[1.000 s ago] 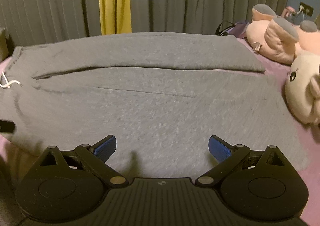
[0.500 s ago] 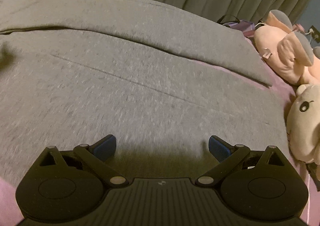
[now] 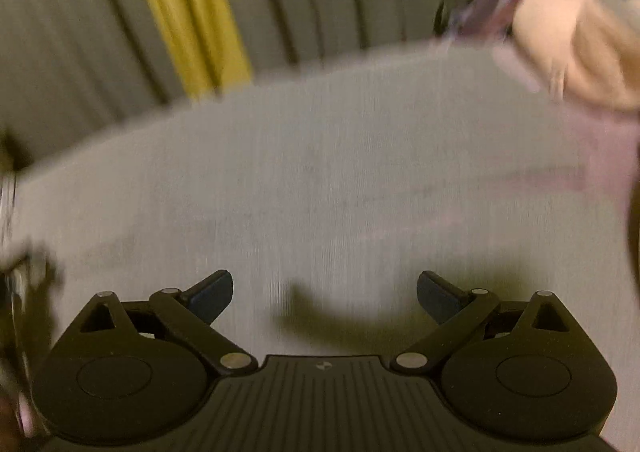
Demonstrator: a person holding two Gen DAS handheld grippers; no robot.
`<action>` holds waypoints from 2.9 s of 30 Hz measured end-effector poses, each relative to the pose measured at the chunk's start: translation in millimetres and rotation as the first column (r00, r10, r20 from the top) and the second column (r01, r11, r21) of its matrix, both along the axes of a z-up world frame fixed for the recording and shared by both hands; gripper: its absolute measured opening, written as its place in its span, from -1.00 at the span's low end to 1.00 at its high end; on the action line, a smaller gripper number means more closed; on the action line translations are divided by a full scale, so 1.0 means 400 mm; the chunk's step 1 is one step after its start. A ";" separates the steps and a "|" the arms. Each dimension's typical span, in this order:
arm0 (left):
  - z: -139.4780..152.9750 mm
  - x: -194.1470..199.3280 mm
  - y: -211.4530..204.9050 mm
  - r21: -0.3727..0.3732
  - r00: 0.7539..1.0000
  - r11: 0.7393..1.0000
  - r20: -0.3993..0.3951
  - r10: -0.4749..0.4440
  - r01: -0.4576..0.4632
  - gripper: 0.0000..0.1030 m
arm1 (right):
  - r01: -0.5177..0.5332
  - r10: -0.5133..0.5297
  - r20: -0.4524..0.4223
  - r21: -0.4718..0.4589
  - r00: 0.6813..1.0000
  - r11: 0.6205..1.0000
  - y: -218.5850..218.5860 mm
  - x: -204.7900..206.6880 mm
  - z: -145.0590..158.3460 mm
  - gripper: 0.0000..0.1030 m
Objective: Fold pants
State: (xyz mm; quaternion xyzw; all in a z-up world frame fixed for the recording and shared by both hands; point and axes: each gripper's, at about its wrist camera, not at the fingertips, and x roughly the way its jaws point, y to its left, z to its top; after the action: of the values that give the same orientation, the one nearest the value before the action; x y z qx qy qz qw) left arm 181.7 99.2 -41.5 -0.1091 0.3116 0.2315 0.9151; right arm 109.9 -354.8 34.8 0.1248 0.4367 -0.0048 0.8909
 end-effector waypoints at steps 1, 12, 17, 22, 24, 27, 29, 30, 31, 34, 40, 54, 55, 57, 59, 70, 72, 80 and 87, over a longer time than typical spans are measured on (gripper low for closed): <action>-0.002 0.003 0.000 0.027 1.000 1.000 0.022 0.002 -0.003 1.00 | 0.023 -0.023 0.029 0.007 0.999 1.000 -0.013 0.051 0.012 0.92; -0.078 0.045 -0.036 0.145 0.999 0.989 0.036 -0.037 0.031 1.00 | 0.328 -0.322 -0.062 0.124 0.945 0.937 -0.055 0.584 -0.062 0.54; -0.090 0.050 -0.028 0.129 0.998 0.991 0.050 -0.039 0.032 1.00 | 0.486 -0.466 -0.169 0.099 0.868 0.869 -0.071 0.662 -0.161 0.31; -0.092 0.045 -0.035 0.134 0.998 0.990 0.053 -0.039 0.032 1.00 | 0.506 -0.491 -0.157 0.080 0.857 0.859 -0.056 0.698 -0.201 0.68; -0.091 0.045 -0.034 0.130 0.998 0.991 0.053 -0.039 0.032 1.00 | 0.468 -0.465 -0.140 -0.013 0.874 0.883 -0.023 0.698 -0.199 0.50; -0.093 0.044 -0.033 0.124 0.997 0.992 0.057 -0.042 0.035 1.00 | 0.437 -0.441 -0.107 -0.064 0.891 0.897 -0.017 0.677 -0.193 -0.08; -0.093 0.043 -0.026 0.107 0.997 0.994 0.062 -0.045 0.038 1.00 | 0.444 -0.442 -0.098 -0.002 0.892 0.896 -0.043 0.642 -0.173 -0.90; -0.092 0.044 -0.021 0.096 0.997 0.995 0.064 -0.047 0.040 1.00 | 0.453 -0.447 -0.094 0.047 0.889 0.890 -0.058 0.623 -0.159 -0.90; -0.092 0.044 -0.017 0.086 0.997 0.995 0.068 -0.048 0.042 1.00 | 0.452 -0.447 -0.066 0.093 0.892 0.887 -0.064 0.585 -0.132 -0.91; -0.090 0.045 -0.009 0.065 0.996 0.997 0.071 -0.050 0.045 1.00 | 0.395 -0.416 0.085 0.188 0.906 0.899 -0.046 0.431 -0.035 -0.92; -0.075 0.041 0.029 -0.032 0.994 0.998 0.098 -0.051 0.055 1.00 | 0.321 -0.372 0.259 0.218 0.892 0.922 0.004 -0.081 0.012 -0.95; 0.085 0.259 0.163 -0.537 0.974 0.813 0.091 -0.208 0.224 0.59 | 0.317 -0.306 0.179 -0.031 0.935 0.948 -0.001 -0.057 -0.051 0.49; 0.079 0.299 0.159 -0.550 0.971 0.802 0.080 -0.227 0.233 0.54 | 0.306 -0.293 0.162 -0.063 0.942 0.950 0.004 -0.032 -0.064 0.49; 0.059 0.369 0.139 -0.514 0.963 0.823 0.018 -0.270 0.241 0.42 | 0.304 -0.287 0.138 -0.132 0.948 0.943 0.005 0.009 -0.096 0.49; 0.030 0.429 0.123 -0.483 0.956 0.849 -0.078 -0.284 0.213 0.28 | 0.321 -0.306 0.111 -0.176 0.946 0.931 0.000 0.033 -0.122 0.49; 0.124 0.339 0.172 -0.612 0.947 0.732 0.097 -0.306 0.299 -0.87 | 0.408 -0.409 0.214 0.048 0.887 0.912 -0.126 -0.008 -0.064 -0.86; 0.196 0.235 0.172 -0.552 0.919 0.738 0.177 -0.352 0.389 -0.87 | 0.440 -0.460 0.273 0.134 0.845 0.888 -0.163 -0.078 0.002 -0.87; 0.230 -0.283 0.157 -0.526 0.899 0.735 0.168 -0.404 0.429 -0.86 | 0.483 -0.553 0.329 0.276 0.765 0.831 -0.269 -0.429 0.105 -0.95; 0.090 -0.376 0.234 -0.650 0.984 0.747 0.011 -0.178 0.142 -0.06 | 0.608 -0.654 0.079 0.296 0.753 0.736 -0.299 -0.481 -0.053 -0.68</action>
State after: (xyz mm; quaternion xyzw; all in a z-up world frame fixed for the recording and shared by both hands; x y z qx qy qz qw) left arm 31.3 192.9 -5.4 -0.3854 0.4038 0.0331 0.8290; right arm -82.5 -474.4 13.6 0.3779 0.2837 -0.2409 0.8477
